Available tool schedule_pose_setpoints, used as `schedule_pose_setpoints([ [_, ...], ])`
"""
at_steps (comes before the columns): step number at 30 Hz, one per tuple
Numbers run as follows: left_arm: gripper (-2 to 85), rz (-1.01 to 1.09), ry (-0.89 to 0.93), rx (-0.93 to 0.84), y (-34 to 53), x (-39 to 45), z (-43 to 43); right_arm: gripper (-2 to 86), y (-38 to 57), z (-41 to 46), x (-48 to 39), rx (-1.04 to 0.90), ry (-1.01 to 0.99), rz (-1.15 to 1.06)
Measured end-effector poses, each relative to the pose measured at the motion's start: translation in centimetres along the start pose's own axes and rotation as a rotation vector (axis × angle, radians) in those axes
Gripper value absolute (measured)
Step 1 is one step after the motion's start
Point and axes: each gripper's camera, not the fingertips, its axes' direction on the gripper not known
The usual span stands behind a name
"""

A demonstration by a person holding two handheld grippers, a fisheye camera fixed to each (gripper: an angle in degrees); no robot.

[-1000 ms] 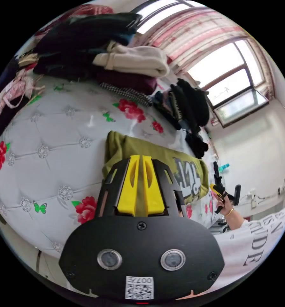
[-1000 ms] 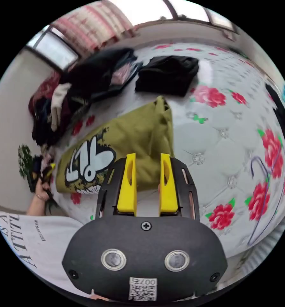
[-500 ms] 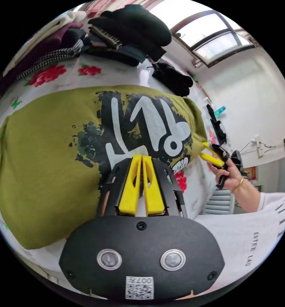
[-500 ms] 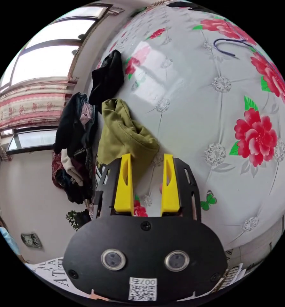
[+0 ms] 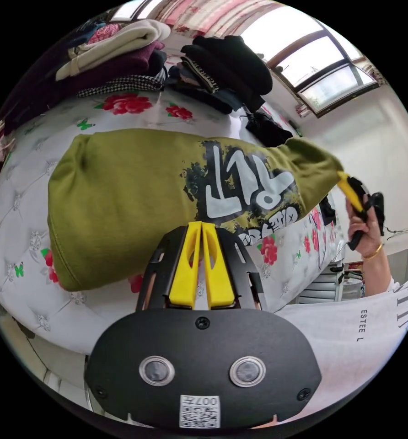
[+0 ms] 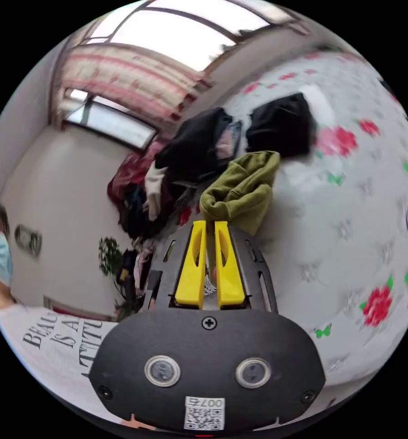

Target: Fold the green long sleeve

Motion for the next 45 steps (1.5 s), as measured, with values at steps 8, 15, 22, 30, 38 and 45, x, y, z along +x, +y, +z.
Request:
schedule_pose_setpoints([
  [8, -0.8, -0.1, 0.189, 0.071, 1.6, -3.8, -0.8, 0.3, -0.6, 13.0, -23.4, -0.366, -0.213, -0.788],
  [15, -0.4, -0.29, 0.254, 0.042, 11.0, -10.5, -2.5, -0.1, 8.9, 32.3, -22.9, -1.015, -0.231, -0.707],
  [22, 5.0, -0.412, 0.255, 0.239, 14.6, -15.6, -8.1, 1.0, -0.4, 22.1, -20.0, -0.551, -0.151, -0.67],
  [30, 11.0, -0.245, 0.194, 0.286, 6.8, -17.6, -7.9, 6.2, -3.1, 27.3, -12.7, -0.725, 0.034, -0.436],
  [38, 12.9, -0.424, 0.295, 0.396, 11.7, -23.5, -10.1, 10.8, -8.3, 16.8, -5.3, -0.436, -0.161, -0.091],
  [45, 27.2, -0.375, 0.464, 0.289, 12.1, -26.0, -5.3, 14.1, -8.1, 16.9, 3.5, -0.577, -0.171, 0.098],
])
